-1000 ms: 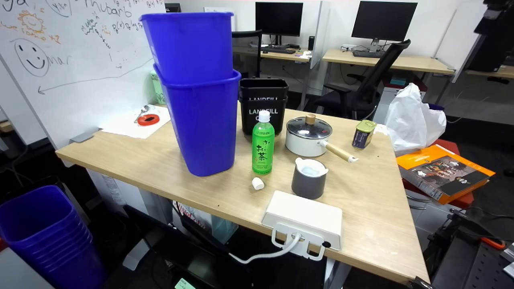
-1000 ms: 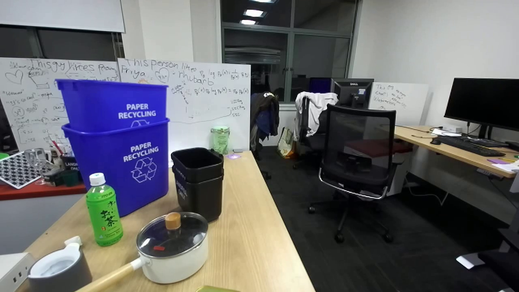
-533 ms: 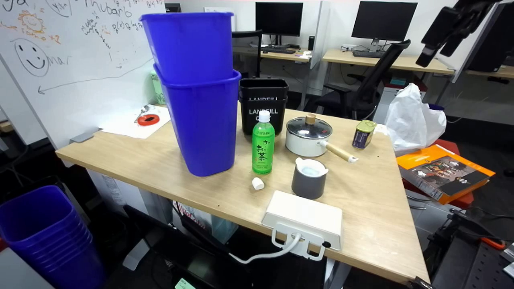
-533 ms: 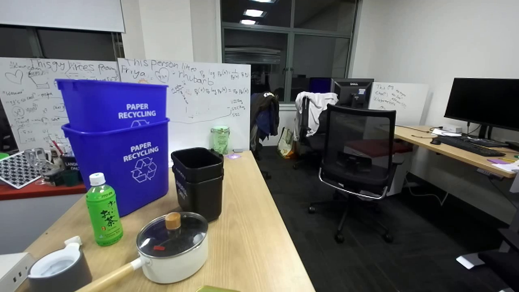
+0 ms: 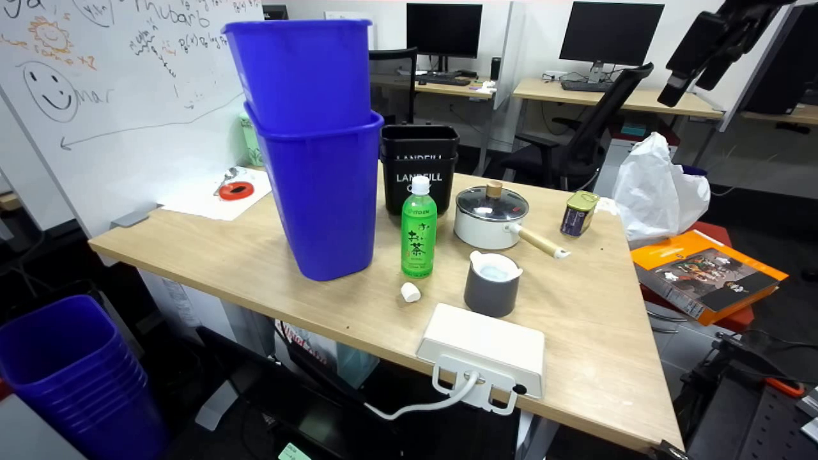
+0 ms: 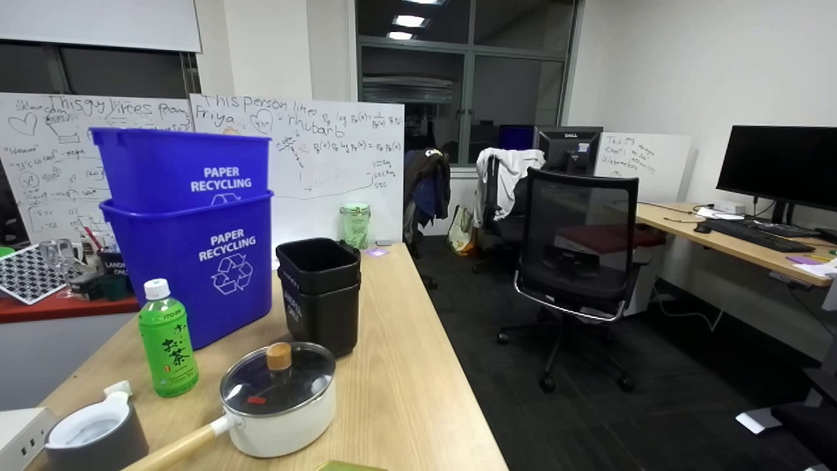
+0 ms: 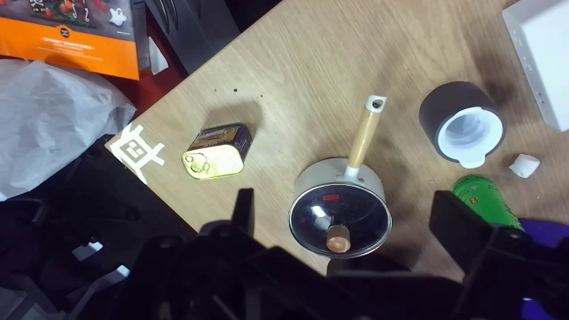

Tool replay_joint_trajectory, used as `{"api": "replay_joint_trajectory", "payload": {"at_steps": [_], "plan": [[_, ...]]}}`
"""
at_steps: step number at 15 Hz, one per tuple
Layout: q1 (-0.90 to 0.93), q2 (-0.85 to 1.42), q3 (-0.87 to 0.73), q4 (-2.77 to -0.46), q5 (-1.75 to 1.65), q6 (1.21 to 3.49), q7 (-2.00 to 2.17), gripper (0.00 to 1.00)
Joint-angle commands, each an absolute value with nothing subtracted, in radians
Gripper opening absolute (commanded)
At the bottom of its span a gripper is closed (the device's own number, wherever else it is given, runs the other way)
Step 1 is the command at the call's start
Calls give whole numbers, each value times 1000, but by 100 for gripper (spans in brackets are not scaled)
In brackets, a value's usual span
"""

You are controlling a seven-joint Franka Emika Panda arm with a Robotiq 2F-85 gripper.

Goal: Uncover the pot

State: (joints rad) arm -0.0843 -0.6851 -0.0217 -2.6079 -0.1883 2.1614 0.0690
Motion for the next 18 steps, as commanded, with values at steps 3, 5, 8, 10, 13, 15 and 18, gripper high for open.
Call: {"api": "replay_joint_trajectory", "payload": {"at_steps": [3,5,8,10,13,15,18], "plan": [[-90,-685,-17,-2607,-184,2160,66,100],[-90,-685,-17,-2607,-184,2160,66,100],[-67,-627,-32,-2606,-148,2180,46,100],[-60,-561,-32,-2596,-136,2220,45,100],[-41,-450,-31,-2578,-113,2341,35,100],[-22,-383,-30,-2565,-86,2414,24,100],[-2,-294,-17,-2561,-59,2505,26,100]]}}
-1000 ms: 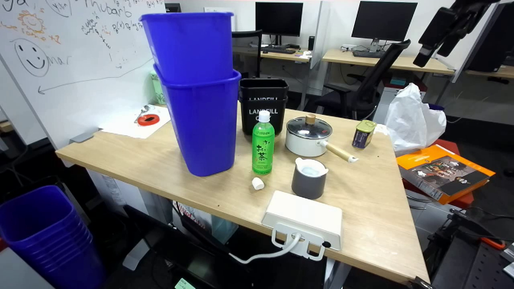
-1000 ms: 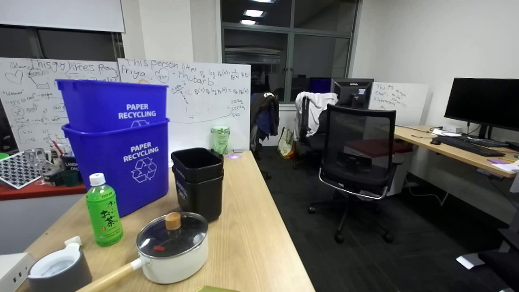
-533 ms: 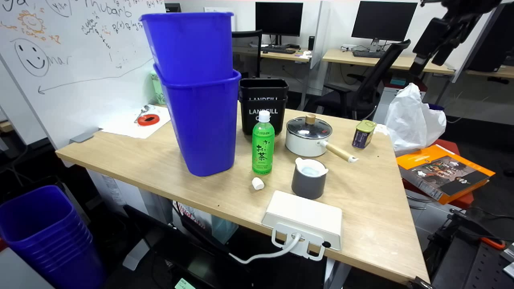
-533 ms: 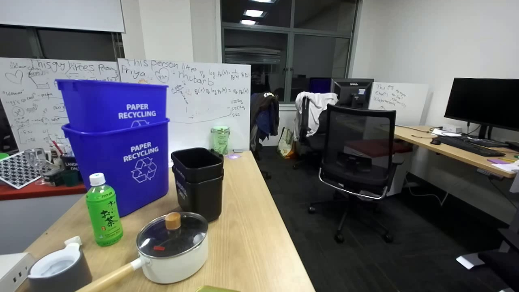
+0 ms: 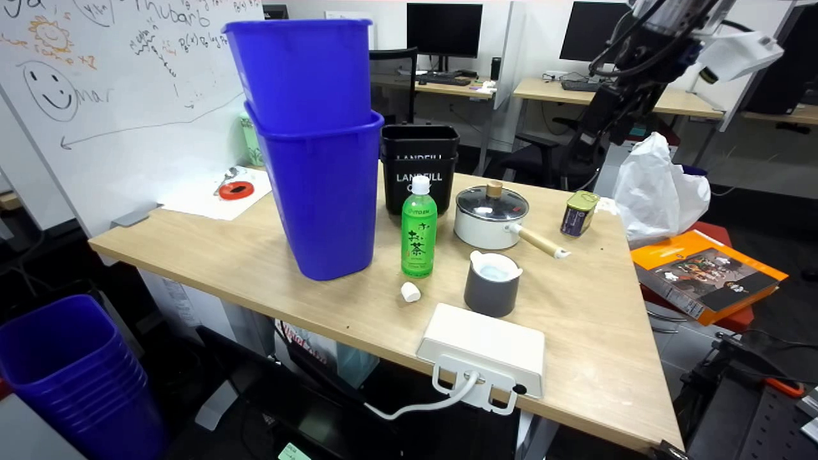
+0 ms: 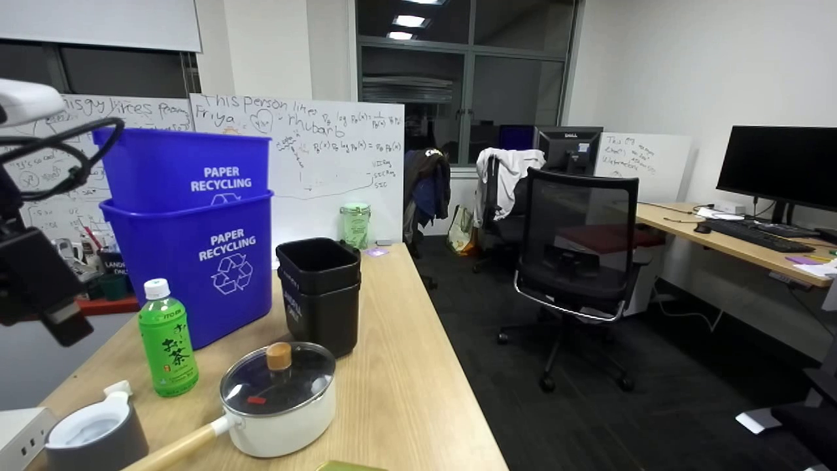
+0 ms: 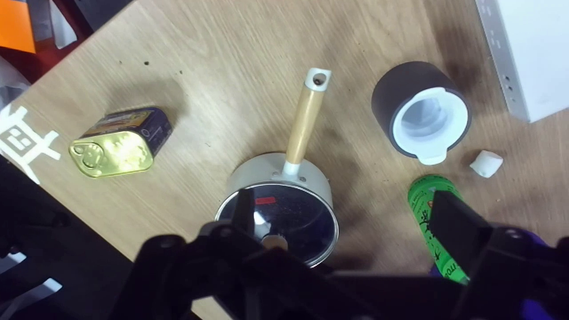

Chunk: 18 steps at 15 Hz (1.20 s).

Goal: Uncover the pot

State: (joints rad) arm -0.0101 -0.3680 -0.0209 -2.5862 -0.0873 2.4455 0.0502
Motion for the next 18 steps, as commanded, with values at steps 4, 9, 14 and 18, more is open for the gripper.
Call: {"api": "replay_joint_trajectory", "payload": {"at_steps": [4,9,14,18], "plan": [[-7,-262,-7,-2574,-73,2566,48,100],[-7,-246,-7,-2562,-73,2580,48,100],[-4,-213,-7,-2542,-72,2592,41,100],[12,-112,-16,-2468,-45,2593,-10,100]]}}
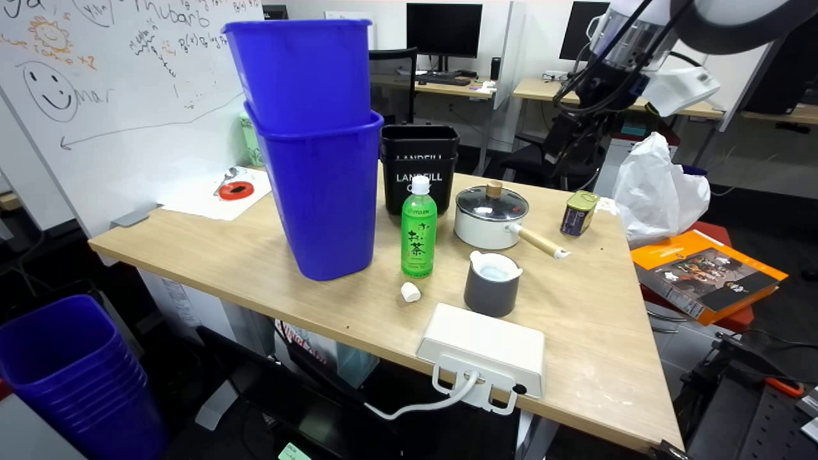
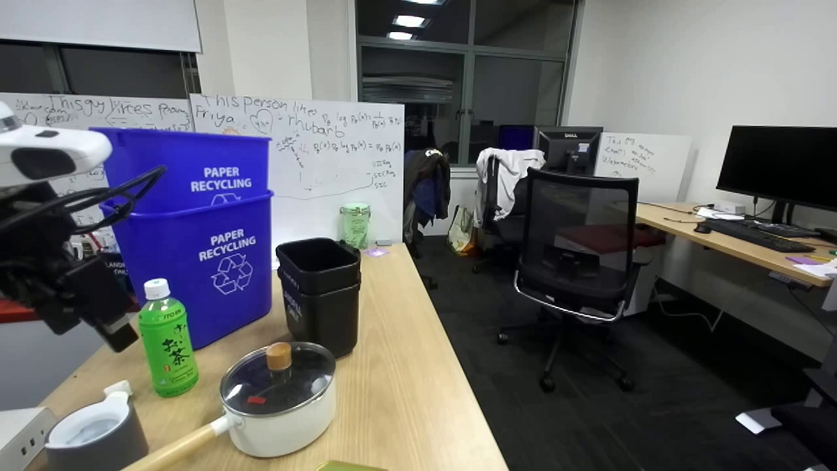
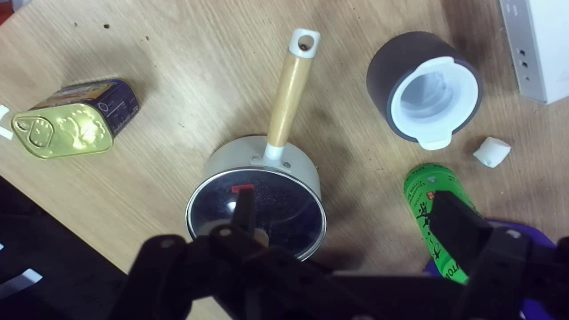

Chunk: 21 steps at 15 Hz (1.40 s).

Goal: Uncover the pot

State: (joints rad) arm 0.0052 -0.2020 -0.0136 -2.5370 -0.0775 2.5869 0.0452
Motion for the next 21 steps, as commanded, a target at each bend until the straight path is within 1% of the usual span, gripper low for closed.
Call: {"api": "replay_joint_trajectory", "payload": {"at_steps": [1,4,11,14,16,21], "plan": [[15,-77,-18,-2441,-32,2597,-30,100],[10,31,-14,-2366,-17,2623,-87,100],[-11,239,-38,-2291,-131,2895,-142,100],[23,314,-111,-2269,-252,3024,-89,100],[78,358,-197,-2246,-331,3101,-37,100],[224,434,-377,-2205,-365,3195,46,100]]}}
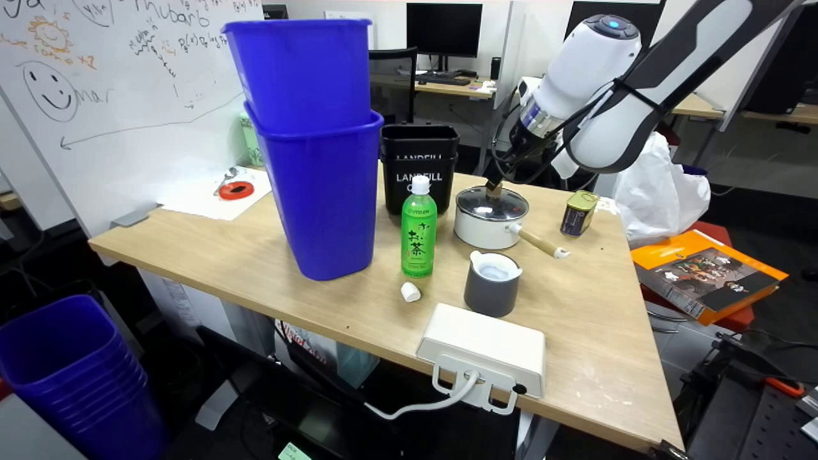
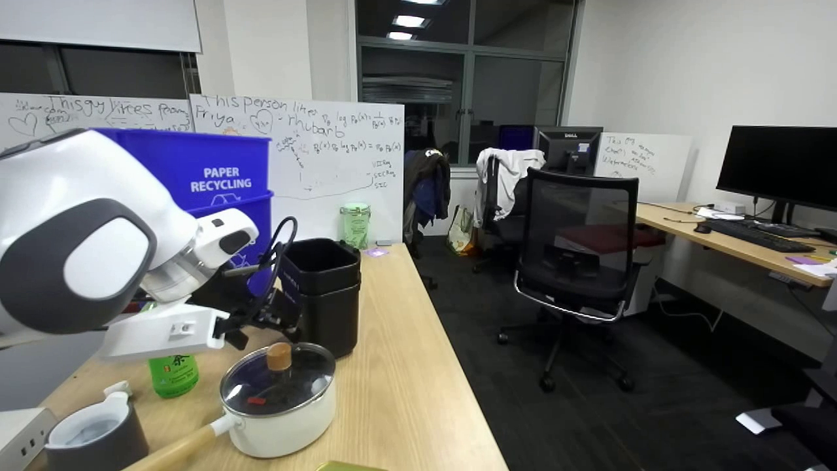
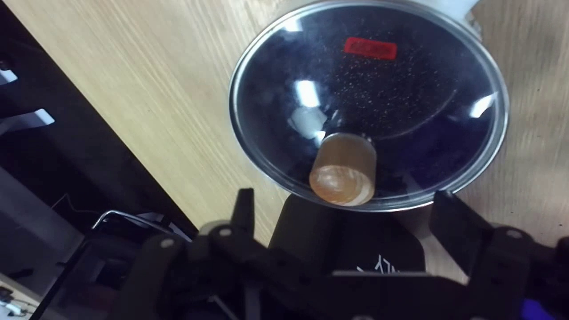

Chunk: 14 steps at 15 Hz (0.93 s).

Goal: Uncover the pot

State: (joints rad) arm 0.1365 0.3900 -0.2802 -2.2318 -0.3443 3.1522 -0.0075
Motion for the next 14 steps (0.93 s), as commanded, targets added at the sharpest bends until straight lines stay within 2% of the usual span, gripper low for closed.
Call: {"api": "replay_joint_trajectory", "payload": {"at_steps": [1,9,11,14], "plan": [[249,442,-399,-2202,-357,3196,54,100],[413,499,-541,-2210,-303,3207,217,98],[442,518,-565,-2208,-277,3213,277,74],[468,537,-580,-2203,-237,3223,342,53]]}}
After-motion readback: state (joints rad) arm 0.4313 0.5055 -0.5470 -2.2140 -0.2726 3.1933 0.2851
